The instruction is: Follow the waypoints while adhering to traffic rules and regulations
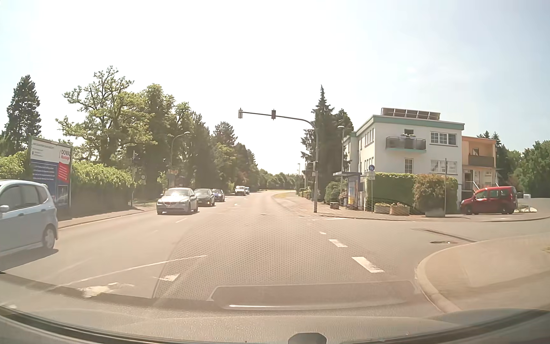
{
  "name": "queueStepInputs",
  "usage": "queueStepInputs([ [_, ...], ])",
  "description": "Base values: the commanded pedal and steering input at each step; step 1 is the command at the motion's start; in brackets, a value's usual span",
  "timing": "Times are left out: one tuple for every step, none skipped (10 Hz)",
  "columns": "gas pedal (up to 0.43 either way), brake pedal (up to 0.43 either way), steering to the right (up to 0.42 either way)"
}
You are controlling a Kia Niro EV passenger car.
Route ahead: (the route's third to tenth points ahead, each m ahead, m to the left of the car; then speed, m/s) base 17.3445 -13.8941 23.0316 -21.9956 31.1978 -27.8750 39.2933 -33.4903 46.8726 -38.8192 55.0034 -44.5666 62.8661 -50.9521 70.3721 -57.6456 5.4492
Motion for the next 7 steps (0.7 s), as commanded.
queueStepInputs([
  [0.000, 0.146, 0.042],
  [0.000, 0.134, 0.074],
  [0.000, 0.134, 0.106],
  [0.000, 0.128, 0.143],
  [0.000, 0.122, 0.162],
  [0.000, 0.128, 0.174],
  [0.000, 0.122, 0.179],
])
